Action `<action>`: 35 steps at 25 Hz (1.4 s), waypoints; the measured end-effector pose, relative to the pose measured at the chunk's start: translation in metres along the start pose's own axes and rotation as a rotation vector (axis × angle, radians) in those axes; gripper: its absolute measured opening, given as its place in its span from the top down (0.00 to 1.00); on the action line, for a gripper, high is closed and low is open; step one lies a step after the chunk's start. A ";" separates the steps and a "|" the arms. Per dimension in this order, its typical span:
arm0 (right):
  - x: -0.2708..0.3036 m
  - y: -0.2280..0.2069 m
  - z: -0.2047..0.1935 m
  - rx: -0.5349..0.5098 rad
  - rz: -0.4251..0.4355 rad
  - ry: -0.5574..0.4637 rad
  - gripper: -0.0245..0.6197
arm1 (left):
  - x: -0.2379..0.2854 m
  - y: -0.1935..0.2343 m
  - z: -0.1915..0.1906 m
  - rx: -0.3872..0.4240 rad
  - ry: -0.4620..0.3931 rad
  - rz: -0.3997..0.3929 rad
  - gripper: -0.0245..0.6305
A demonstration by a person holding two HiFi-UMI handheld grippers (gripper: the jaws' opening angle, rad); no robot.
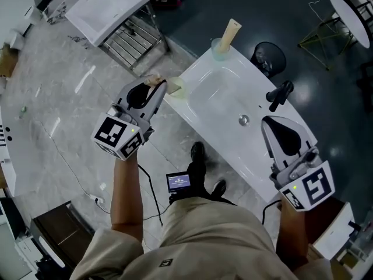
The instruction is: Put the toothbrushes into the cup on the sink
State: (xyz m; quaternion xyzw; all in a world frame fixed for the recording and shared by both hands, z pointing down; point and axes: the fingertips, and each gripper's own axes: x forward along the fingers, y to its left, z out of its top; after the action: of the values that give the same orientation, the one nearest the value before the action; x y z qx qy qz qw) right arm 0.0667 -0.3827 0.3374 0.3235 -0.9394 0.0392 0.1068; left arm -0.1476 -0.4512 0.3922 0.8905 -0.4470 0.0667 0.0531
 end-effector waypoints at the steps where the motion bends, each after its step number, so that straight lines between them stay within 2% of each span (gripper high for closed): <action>1: 0.006 0.000 -0.003 0.004 0.004 0.009 0.95 | 0.004 0.006 -0.009 -0.006 0.009 0.002 0.83; 11: 0.059 -0.001 -0.040 0.040 0.032 0.084 0.95 | 0.039 0.042 -0.079 -0.094 0.069 -0.011 0.83; 20: 0.082 -0.003 -0.071 0.081 0.051 0.127 0.95 | 0.062 0.052 -0.123 -0.126 0.117 -0.044 0.83; 27: 0.087 -0.002 -0.076 0.088 0.060 0.135 0.95 | 0.074 0.056 -0.133 -0.188 0.114 -0.063 0.83; 35: 0.084 -0.004 -0.078 0.087 0.065 0.138 0.95 | 0.075 0.063 -0.134 -0.185 0.089 -0.029 0.79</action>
State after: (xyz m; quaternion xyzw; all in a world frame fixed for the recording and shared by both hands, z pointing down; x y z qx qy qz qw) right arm 0.0184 -0.4250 0.4329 0.2937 -0.9372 0.1057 0.1558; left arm -0.1630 -0.5272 0.5387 0.8842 -0.4357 0.0638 0.1557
